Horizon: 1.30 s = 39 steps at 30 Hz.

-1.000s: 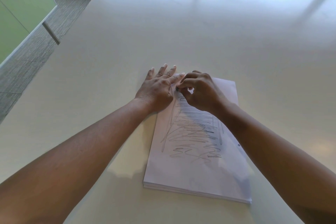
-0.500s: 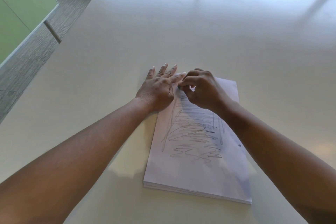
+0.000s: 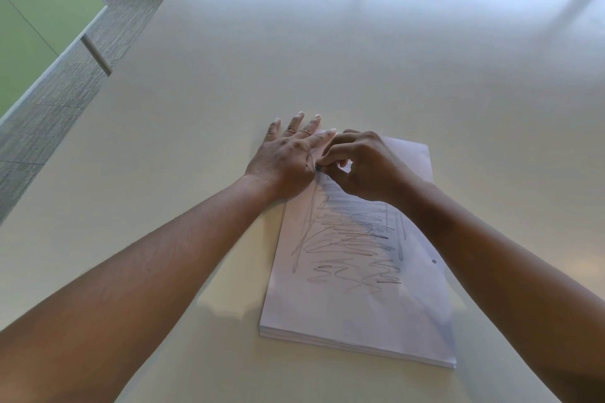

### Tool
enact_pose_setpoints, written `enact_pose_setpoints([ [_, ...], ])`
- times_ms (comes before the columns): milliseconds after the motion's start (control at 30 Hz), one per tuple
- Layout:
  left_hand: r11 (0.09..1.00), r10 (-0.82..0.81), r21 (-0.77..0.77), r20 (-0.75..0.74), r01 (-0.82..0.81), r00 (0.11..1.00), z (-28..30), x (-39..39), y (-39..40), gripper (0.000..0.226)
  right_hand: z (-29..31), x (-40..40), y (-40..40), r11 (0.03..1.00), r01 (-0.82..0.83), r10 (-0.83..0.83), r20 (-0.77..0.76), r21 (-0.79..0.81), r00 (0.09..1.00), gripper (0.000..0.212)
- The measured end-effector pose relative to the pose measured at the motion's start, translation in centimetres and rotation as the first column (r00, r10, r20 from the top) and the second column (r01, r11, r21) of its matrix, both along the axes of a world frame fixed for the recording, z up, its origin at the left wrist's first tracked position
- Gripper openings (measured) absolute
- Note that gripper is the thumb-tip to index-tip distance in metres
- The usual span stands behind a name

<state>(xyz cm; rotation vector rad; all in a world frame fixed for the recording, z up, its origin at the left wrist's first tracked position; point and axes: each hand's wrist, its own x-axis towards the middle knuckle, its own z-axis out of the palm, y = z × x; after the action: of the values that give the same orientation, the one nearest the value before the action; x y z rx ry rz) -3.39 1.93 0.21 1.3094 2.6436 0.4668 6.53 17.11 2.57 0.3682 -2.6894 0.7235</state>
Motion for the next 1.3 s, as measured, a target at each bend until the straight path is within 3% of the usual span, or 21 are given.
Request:
enact_pose_setpoints([
  [233, 1.0, 0.013, 0.027, 0.013, -0.013, 1.0, -0.2, 0.0, 0.0, 0.074, 0.5, 0.5, 0.8, 0.984, 0.171, -0.173, 0.05, 0.042, 0.984, 0.008],
  [700, 0.99, -0.066, 0.134, 0.1, 0.053, 0.993, -0.1, -0.6, -1.3, 0.055, 1.0, 0.2, -0.3, 0.971, 0.188, -0.207, 0.129, 0.145, 0.97, 0.011],
  [1033, 0.978, -0.176, -0.118, -0.022, 0.172, 0.984, 0.2, 0.8, -3.2, 0.136, 1.3, 0.1, -0.5, 0.972, 0.213, -0.229, 0.186, 0.105, 0.955, 0.016],
  [1300, 0.973, -0.174, -0.156, -0.015, 0.169, 0.985, 0.2, 1.3, -3.1, 0.146, 1.3, 0.6, -0.4, 0.972, 0.219, -0.232, 0.208, 0.084, 0.95, 0.016],
])
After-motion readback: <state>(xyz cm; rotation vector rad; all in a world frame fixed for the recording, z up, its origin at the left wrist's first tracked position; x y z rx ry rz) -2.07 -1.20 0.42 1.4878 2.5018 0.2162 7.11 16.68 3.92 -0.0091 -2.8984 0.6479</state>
